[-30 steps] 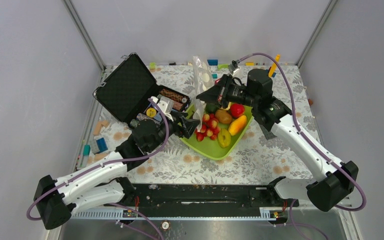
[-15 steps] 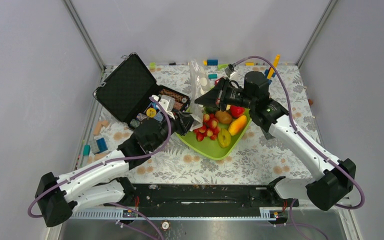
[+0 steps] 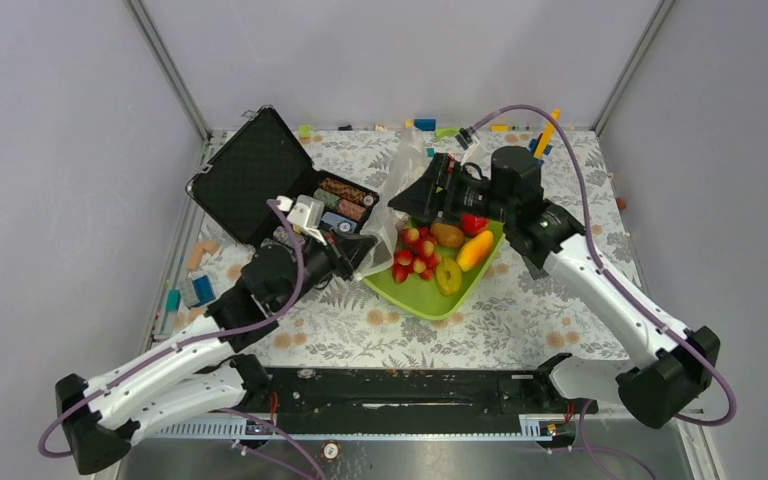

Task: Place the food in the zip-top bag and seal the zipper
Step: Open the zipper of the food storage bag at the center of the board.

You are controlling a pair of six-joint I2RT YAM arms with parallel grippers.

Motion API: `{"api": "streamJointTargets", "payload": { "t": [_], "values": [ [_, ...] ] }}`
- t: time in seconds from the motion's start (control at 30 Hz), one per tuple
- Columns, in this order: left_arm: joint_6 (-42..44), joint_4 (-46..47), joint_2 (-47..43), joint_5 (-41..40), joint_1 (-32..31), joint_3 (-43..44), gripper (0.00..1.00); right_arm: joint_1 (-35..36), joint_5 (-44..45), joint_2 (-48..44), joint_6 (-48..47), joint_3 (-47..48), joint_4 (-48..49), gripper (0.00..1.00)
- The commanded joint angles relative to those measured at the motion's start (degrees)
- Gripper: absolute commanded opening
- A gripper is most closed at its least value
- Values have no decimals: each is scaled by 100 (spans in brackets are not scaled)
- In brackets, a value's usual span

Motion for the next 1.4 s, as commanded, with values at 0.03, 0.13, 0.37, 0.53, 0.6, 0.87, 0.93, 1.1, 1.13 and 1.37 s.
{"api": "streamJointTargets", "payload": {
  "t": [0.03, 0.13, 0.37, 0.53, 0.6, 0.87, 0.93, 1.1, 1.13, 1.37],
  "values": [
    [-719, -1622, -814, -64, -25, 178, 0, 32, 410, -729, -1379, -311, -114, 99],
    [-966, -2495, -1300, 85, -25, 390, 0, 26, 696, -1039, -1577, -717, -76, 99],
    [-1618, -5247, -2087, -1373, -30, 1451, 0, 26, 727, -1794, -1450, -1972, 1032, 98],
    [-2523, -7221, -2077, -2384, -27, 2247, 0, 22, 772, -2045, -1504, -2416, 1196, 98],
    [-2781, -7798, -2022, -2647, -24, 2503, 0, 25, 763, -2024, -1516, -2497, 1195, 98],
    [-3955, -10039, -1326, -3750, -15, 3591, 0, 14, 591, -1610, -1469, -2446, 1096, 98],
    [-3848, -9965, -1136, -3754, -13, 3591, 0, 17, 561, -1529, -1475, -2415, 1073, 98],
    [-2842, -8521, -532, -3259, -16, 3023, 0, 20, 589, -1479, -1500, -2444, 1052, 99],
    [-2569, -8042, -352, -3013, -18, 2868, 0, 19, 582, -1485, -1541, -2476, 1055, 99],
    [-1398, -5637, 977, -1140, -15, 2290, 0, 250, 925, -1406, -1638, -2631, 1285, 98]
  ]
}}
